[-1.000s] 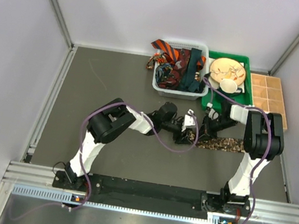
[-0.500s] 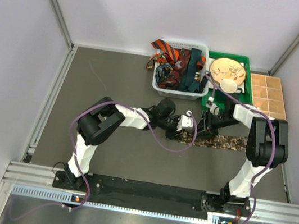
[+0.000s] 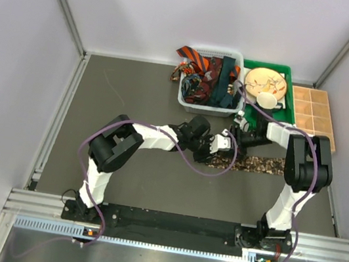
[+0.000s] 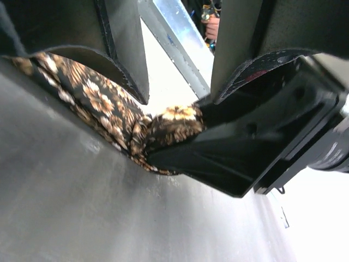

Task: Roll the ties
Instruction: Roll the tie at the center of the board.

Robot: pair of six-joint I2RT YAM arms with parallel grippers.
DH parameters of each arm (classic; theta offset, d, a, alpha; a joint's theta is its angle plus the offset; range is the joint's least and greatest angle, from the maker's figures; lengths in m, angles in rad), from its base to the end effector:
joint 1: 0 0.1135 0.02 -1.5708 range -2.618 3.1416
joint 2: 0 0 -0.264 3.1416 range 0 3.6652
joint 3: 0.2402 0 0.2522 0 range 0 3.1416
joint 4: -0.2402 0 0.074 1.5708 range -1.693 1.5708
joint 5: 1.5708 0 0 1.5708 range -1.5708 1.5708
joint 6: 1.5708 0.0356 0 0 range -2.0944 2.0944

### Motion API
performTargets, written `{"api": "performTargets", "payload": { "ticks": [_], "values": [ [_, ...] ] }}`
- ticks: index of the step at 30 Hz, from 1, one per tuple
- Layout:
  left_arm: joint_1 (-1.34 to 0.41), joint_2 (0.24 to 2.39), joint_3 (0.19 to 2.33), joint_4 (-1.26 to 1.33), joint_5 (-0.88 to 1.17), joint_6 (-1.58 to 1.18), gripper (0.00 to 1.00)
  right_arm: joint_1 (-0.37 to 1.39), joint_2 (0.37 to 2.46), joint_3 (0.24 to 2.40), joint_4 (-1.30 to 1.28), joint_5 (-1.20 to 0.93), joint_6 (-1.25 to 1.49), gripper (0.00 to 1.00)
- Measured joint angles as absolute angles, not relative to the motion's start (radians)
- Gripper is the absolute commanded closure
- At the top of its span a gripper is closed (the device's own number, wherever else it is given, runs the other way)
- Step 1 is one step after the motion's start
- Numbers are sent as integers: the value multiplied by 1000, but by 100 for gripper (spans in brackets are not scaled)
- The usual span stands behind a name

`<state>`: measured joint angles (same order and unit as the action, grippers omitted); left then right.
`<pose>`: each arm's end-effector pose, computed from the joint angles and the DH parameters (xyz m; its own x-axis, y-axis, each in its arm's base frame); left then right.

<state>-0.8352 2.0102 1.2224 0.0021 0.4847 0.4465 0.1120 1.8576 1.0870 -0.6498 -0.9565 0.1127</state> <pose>0.2710 -0.3242 0.1465 -0.0494 0.6239 -0.7799 0.9960 0.0888 0.0080 0.3211 0.0654 0.1457 -0.9972 -0.0469 -0.0580 -0.0744 0.5680 0.8197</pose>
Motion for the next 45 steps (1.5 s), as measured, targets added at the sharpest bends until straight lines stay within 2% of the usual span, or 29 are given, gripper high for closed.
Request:
{"api": "performTargets", "payload": {
  "ticks": [7, 8, 10, 11, 14, 15, 18, 19, 22, 30, 39, 45],
  "values": [
    [-848, 2023, 1262, -51, 443, 428, 78, 175, 1898, 1087, -607, -953, 144, 61],
    [-849, 2025, 1269, -60, 440, 428, 78, 178, 1902, 1087, -606, -948, 144, 70],
    [-852, 2027, 1277, -73, 432, 428, 76, 178, 1905, 1088, -606, -945, 149, 94],
    [-853, 2027, 1279, -77, 429, 428, 75, 179, 1905, 1089, -606, -944, 152, 100],
    [-854, 2028, 1279, -79, 428, 430, 60, 178, 1905, 1099, -623, -928, 154, 100],
    [-854, 2028, 1279, -79, 429, 433, 51, 178, 1906, 1102, -629, -923, 154, 100],
    [-853, 2027, 1272, -65, 439, 440, 42, 173, 1910, 1108, -644, -907, 142, 100],
    [-851, 2023, 1258, -48, 453, 440, 33, 169, 1913, 1108, -645, -902, 131, 100],
    [-831, 2007, 1205, 15, 506, 444, 20, 162, 1918, 1109, -649, -902, 104, 100],
    [-721, 1983, 1076, 221, 691, 388, 14, 143, 1925, 1109, -670, -902, 35, 100],
    [-736, 2024, 1026, 514, 788, 257, 12, 125, 1925, 1113, -702, -879, 1, 100],
    [-777, 2086, 1025, 683, 787, 197, 21, 125, 1927, 1140, -760, -837, -9, 100]
  ]
}}
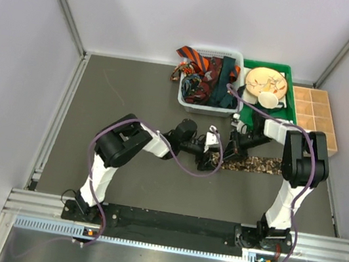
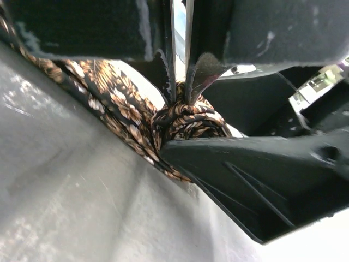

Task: Roll the ties
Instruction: Roll the tie at the center of the board.

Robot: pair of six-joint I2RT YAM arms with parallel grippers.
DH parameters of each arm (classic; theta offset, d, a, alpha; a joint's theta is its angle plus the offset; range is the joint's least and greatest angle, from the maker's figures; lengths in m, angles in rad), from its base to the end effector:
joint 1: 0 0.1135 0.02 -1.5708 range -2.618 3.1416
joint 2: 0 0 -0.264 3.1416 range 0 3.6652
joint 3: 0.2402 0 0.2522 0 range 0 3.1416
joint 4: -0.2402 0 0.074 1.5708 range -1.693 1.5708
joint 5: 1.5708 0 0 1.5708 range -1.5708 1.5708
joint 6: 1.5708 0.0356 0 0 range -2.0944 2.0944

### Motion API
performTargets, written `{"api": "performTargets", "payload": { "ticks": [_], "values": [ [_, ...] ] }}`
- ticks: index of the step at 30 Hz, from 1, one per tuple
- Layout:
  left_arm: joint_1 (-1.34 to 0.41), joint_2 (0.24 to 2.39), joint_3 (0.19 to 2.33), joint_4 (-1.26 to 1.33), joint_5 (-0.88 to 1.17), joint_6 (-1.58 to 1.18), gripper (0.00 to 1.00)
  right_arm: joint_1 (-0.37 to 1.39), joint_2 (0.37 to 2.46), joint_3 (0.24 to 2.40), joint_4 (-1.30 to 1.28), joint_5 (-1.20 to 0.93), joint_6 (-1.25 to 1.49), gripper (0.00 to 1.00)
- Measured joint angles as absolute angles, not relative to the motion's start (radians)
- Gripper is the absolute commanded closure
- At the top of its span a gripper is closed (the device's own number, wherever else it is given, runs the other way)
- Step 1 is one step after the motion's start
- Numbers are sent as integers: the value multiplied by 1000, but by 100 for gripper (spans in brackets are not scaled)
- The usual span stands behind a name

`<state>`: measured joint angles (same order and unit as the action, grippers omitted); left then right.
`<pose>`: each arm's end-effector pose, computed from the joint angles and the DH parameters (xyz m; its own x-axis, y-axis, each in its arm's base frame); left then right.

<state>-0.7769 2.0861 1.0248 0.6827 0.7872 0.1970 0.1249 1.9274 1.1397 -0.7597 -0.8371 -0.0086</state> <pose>0.2776 -0.3083 0.1220 -0.0697 0.2623 -0.9625 0.9971 -0.0097 -0.0749 0.3239 0.0673 0.1318 -0.9910 -0.1302 -0.0298 -0.1092 0.6612 0.7423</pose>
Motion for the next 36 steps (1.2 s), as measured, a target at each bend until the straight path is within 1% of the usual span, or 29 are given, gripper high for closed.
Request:
{"api": "performTargets", "payload": {
  "ticks": [3, 6, 7, 9, 10, 13, 14, 16, 17, 20, 22, 29, 31, 36],
  "values": [
    [-788, 2110, 1024, 714, 780, 183, 26, 126, 1930, 1156, -793, -808, -13, 100],
    [-789, 2121, 1021, 728, 766, 184, 39, 126, 1932, 1161, -805, -797, -23, 100],
    [-789, 2120, 1016, 732, 762, 190, 46, 126, 1932, 1161, -806, -796, -24, 100],
    [-789, 2120, 1013, 731, 750, 216, 56, 126, 1933, 1161, -807, -796, -27, 100],
    [-789, 2120, 1013, 729, 746, 221, 63, 126, 1933, 1161, -807, -798, -27, 100],
    [-794, 2114, 1018, 690, 730, 272, 73, 123, 1935, 1162, -809, -818, -38, 82],
    [-794, 2107, 1025, 656, 722, 294, 78, 121, 1936, 1161, -809, -829, -43, 70],
    [-797, 2082, 1037, 570, 696, 338, 82, 120, 1934, 1160, -809, -842, -42, 60],
    [-798, 2070, 1043, 532, 686, 354, 87, 120, 1933, 1159, -804, -847, -41, 55],
    [-796, 2028, 1068, 368, 649, 408, 90, 122, 1921, 1150, -788, -856, -15, 51],
    [-793, 1997, 1077, 261, 625, 442, 91, 128, 1904, 1139, -767, -862, 9, 50],
    [-786, 1933, 1124, -30, 540, 511, 92, 176, 1856, 1098, -589, -884, 123, 51],
    [-788, 1933, 1150, -89, 520, 516, 91, 203, 1855, 1073, -535, -899, 161, 53],
    [-793, 1936, 1203, -208, 463, 520, 88, 249, 1856, 1047, -451, -939, 238, 54]
  ]
}}
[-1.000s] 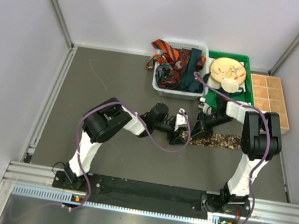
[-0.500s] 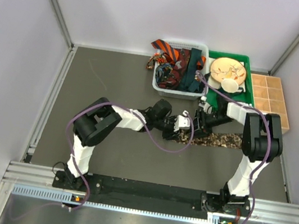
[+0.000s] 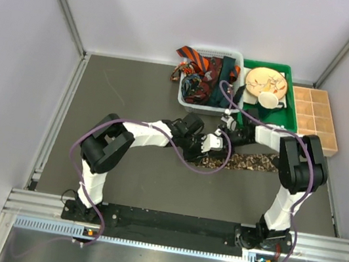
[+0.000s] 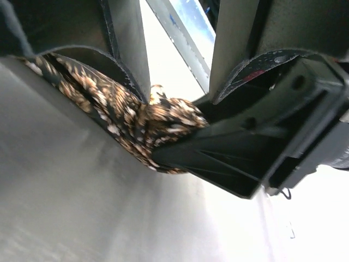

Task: Roll the ties
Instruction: Roll the tie at the center of the board.

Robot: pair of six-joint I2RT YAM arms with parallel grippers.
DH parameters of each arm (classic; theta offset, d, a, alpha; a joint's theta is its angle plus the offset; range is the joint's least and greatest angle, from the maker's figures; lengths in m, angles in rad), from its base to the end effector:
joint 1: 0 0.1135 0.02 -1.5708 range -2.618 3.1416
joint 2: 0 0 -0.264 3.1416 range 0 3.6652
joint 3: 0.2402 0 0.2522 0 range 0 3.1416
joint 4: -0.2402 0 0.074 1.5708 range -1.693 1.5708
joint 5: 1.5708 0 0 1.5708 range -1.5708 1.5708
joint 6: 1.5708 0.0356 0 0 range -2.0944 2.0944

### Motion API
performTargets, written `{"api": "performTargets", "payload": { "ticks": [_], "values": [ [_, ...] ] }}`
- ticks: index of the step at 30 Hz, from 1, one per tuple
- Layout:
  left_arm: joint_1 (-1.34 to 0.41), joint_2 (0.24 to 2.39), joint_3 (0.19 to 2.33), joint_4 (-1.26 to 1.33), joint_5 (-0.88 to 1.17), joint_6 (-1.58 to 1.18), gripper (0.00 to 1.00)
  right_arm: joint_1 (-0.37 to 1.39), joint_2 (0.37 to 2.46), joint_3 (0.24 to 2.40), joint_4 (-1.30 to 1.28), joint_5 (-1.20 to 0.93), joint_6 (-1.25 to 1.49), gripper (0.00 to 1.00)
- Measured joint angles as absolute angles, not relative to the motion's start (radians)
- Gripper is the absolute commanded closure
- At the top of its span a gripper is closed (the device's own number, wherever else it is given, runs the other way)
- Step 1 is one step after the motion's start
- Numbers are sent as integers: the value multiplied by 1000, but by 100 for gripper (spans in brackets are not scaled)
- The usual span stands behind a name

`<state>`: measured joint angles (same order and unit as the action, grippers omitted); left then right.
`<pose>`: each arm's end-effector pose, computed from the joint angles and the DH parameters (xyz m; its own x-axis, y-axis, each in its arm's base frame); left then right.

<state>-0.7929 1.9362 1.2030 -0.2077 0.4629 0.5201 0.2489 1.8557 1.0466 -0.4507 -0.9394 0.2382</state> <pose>0.2686 -0.2953 0.1552 -0.0836 0.7185 -0.6905 0.9952 0.0962 -0.0204 0.3183 0.1106 0.1405 -0.9874 -0.1073 -0.1160 -0.1562 0.5521 0.8190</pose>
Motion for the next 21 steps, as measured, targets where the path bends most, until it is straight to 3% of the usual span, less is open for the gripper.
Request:
{"api": "performTargets", "payload": {
  "ticks": [9, 14, 18, 21],
  "values": [
    [-802, 1949, 1241, -267, 431, 522, 85, 265, 1930, 1047, -344, -978, 300, 57],
    [-802, 1953, 1248, -276, 429, 522, 82, 282, 1931, 1047, -338, -982, 317, 79],
    [-802, 1955, 1253, -282, 429, 522, 81, 283, 1937, 1055, -361, -983, 310, 85],
    [-802, 1957, 1258, -289, 428, 522, 81, 283, 1942, 1071, -398, -979, 286, 62]
  ]
}}
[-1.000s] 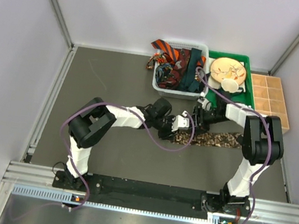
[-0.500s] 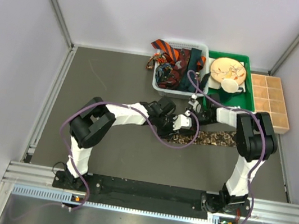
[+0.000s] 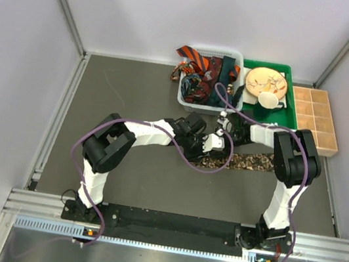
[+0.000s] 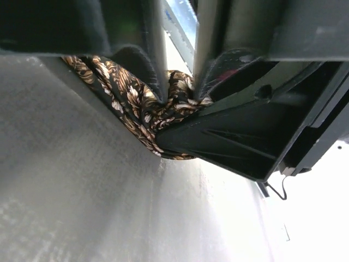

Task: Roll the ties
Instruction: Roll the tie at the center of the board.

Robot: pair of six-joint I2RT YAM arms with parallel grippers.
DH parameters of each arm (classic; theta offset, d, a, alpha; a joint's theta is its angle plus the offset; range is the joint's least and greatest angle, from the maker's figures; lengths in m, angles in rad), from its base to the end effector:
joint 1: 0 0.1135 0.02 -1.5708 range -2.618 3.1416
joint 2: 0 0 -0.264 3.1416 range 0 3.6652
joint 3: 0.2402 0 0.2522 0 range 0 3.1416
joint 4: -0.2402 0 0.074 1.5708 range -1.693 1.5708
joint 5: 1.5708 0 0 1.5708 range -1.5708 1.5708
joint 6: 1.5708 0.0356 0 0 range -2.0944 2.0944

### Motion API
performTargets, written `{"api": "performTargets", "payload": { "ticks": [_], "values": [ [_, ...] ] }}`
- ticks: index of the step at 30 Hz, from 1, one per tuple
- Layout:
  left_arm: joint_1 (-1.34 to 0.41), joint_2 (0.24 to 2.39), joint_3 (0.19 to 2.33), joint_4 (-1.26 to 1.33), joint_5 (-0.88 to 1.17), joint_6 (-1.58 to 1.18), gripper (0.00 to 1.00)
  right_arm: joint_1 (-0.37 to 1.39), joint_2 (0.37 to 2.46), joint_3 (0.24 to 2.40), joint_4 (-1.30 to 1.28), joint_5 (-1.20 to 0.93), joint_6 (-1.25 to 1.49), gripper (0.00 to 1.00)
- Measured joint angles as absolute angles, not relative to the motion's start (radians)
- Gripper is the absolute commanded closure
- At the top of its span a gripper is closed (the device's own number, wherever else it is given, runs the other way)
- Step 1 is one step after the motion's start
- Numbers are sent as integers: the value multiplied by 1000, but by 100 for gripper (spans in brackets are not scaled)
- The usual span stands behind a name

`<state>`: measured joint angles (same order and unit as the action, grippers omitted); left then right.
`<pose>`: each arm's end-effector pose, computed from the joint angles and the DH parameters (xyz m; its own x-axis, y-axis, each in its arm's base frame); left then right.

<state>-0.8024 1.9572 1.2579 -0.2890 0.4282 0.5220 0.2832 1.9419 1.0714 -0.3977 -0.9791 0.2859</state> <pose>0.2702 -0.3008 0.1574 -0.0978 0.7538 -0.6498 0.9940 0.1063 -0.0263 0.3254 0.1255 0.1213 -0.9903 -0.1243 -0.0625 -0.1189 0.5227 0.8442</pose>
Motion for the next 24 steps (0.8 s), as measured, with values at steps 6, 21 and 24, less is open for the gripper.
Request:
{"api": "performTargets", "payload": {
  "ticks": [6, 21, 24],
  "values": [
    [-804, 1957, 1259, -290, 424, 522, 81, 270, 1922, 1074, -485, -925, 236, 55],
    [-808, 1958, 1261, -294, 413, 522, 79, 270, 1940, 1076, -533, -916, 242, 67],
    [-810, 1960, 1266, -299, 410, 522, 78, 272, 1952, 1076, -514, -939, 246, 76]
  ]
}}
